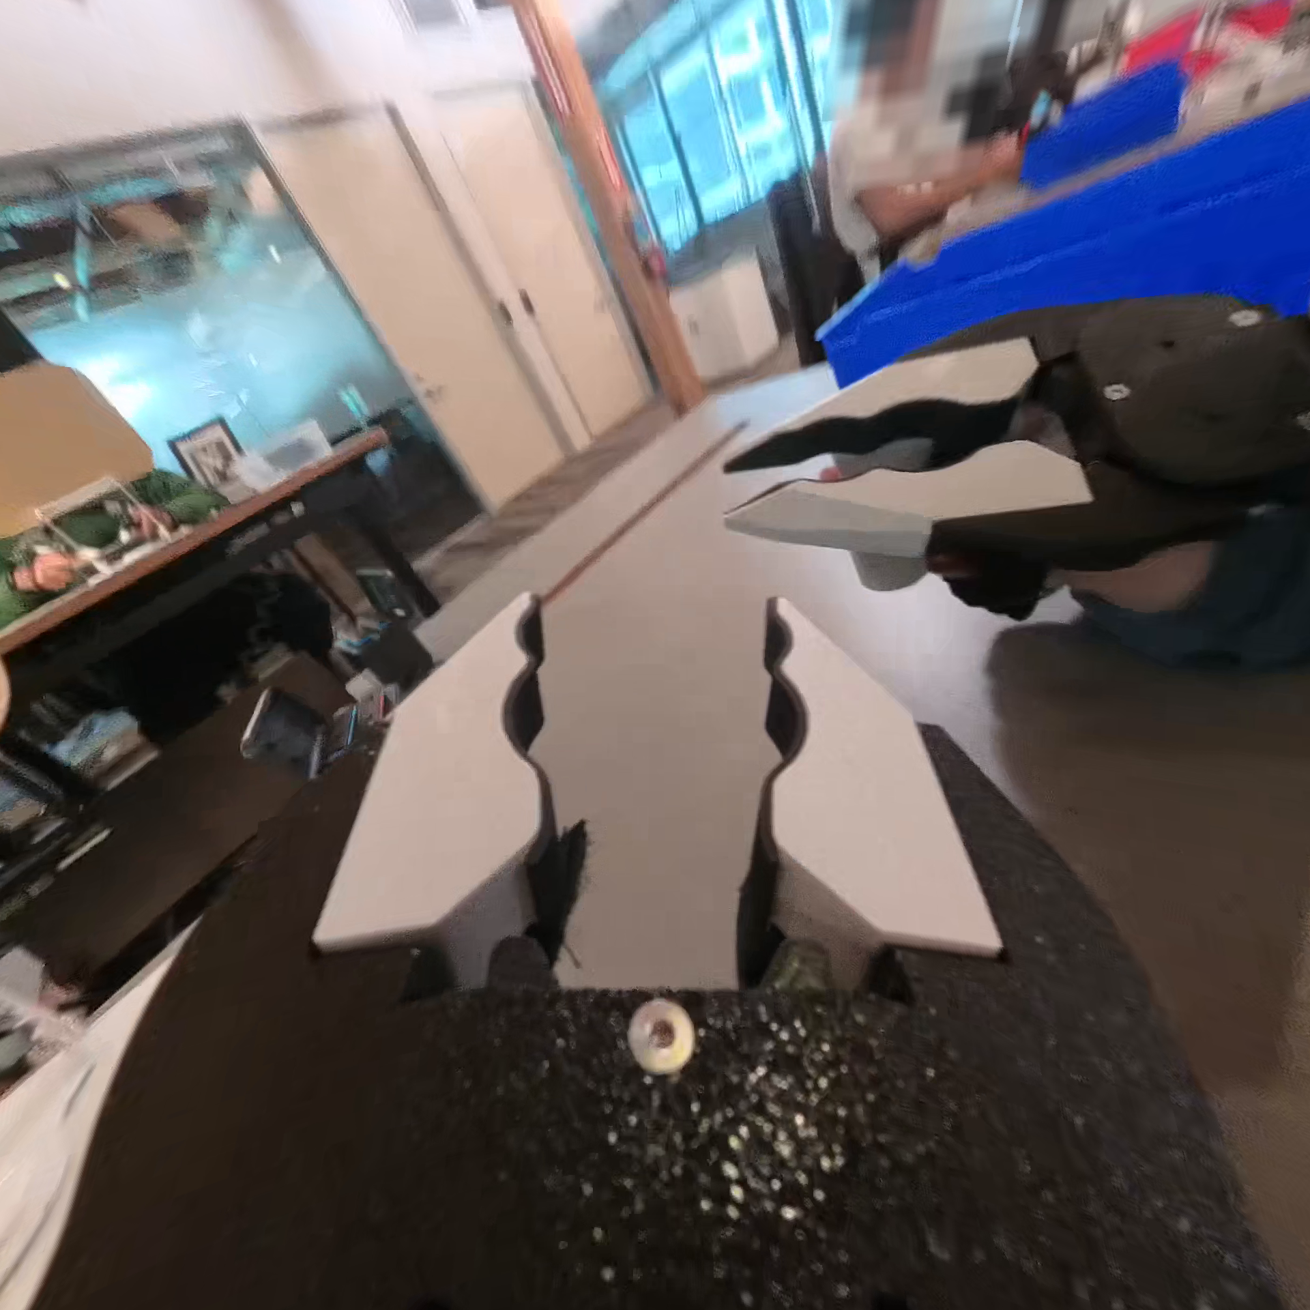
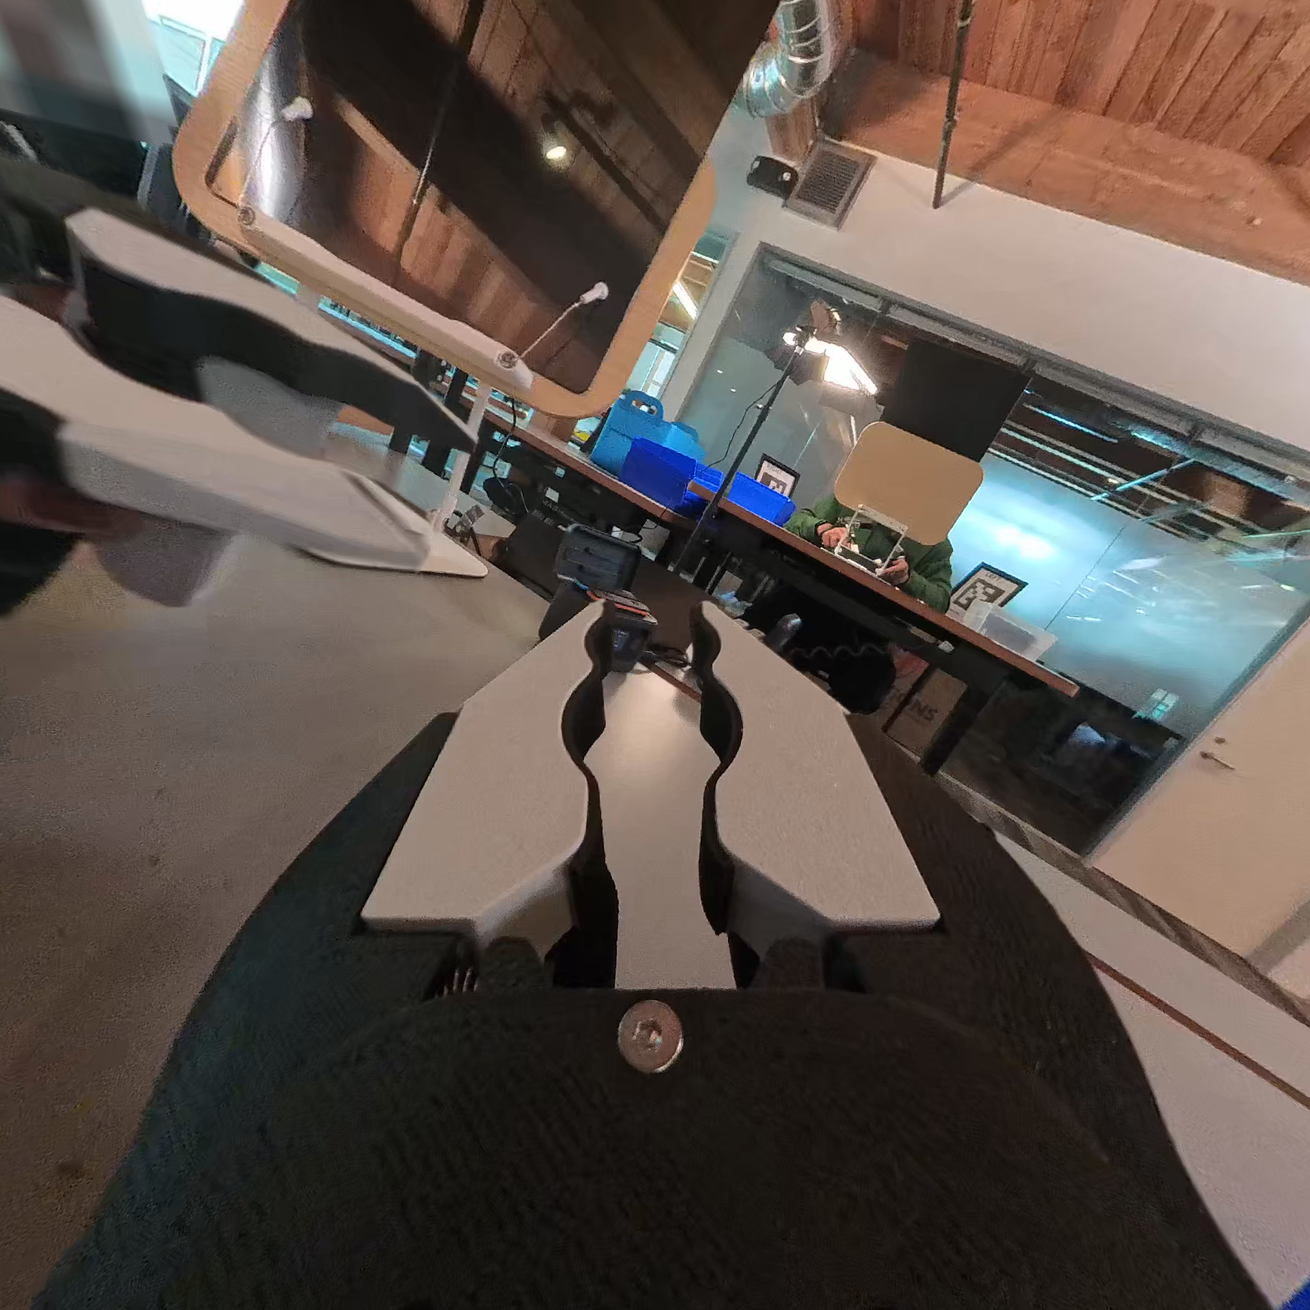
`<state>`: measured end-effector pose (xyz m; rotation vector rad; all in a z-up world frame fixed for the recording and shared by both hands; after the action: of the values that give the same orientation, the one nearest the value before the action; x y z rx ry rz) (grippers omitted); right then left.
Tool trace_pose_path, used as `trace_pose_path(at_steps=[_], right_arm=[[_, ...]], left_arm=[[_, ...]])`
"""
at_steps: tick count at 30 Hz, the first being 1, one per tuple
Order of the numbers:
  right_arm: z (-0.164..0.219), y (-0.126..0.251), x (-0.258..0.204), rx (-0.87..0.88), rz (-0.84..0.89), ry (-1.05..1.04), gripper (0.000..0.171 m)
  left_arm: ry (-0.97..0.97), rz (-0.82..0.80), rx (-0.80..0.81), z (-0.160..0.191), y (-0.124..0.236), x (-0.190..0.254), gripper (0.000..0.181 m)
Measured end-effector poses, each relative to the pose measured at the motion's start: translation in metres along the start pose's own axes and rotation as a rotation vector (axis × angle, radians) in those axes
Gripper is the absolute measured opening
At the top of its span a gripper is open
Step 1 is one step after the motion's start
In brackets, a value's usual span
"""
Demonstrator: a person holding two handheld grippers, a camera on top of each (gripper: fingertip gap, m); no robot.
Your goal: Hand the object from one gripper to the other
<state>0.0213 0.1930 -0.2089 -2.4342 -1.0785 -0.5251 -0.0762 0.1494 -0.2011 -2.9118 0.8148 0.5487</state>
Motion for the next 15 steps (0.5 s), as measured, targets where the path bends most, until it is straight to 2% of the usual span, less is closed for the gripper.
trace_pose_path(at_steps=[2, 5, 7, 9, 12, 14, 15], right_arm=[[0.001, 0.0, 0.0, -0.004, -0.003, -0.008, 0.02], [0.002, -0.001, -0.001, -0.014, -0.004, 0.0, 0.019], [0.003, -0.001, 0.0, -0.014, 0.001, -0.005, 0.018], [0.003, -0.002, 0.001, -0.017, 0.006, -0.017, 0.018], [0.005, -0.004, 0.003, -0.029, 0.02, -0.021, 0.018], [0.005, -0.004, 0.001, -0.034, 0.013, -0.016, 0.018], [0.006, -0.005, 0.0, -0.036, 0.01, -0.01, 0.018]], left_arm=[[0.017, -0.014, -0.085, -0.014, 0.009, 0.003, 0.07], [0.084, -0.005, -0.14, -0.04, 0.048, -0.006, 0.069], [0.12, -0.094, -0.242, -0.047, 0.087, -0.035, 0.067], [0.16, -0.275, -0.361, -0.047, 0.136, -0.081, 0.071], [0.175, -0.569, -0.659, -0.019, 0.216, -0.15, 0.07], [0.32, -0.597, -0.854, 0.016, 0.255, -0.172, 0.047], [0.413, -0.594, -0.896, 0.033, 0.267, -0.181, 0.042]])
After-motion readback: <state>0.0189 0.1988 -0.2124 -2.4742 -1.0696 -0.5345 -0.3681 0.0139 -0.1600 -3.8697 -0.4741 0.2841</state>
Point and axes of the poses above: each gripper's, where its closed fingertips meet, y back along the fingers, z out of its underside, x = y × z across the jaws, the point moved 4 cm from there along y, back along the fingers, and after that the axes turned 3 degrees about y, right-handed, at the moved point
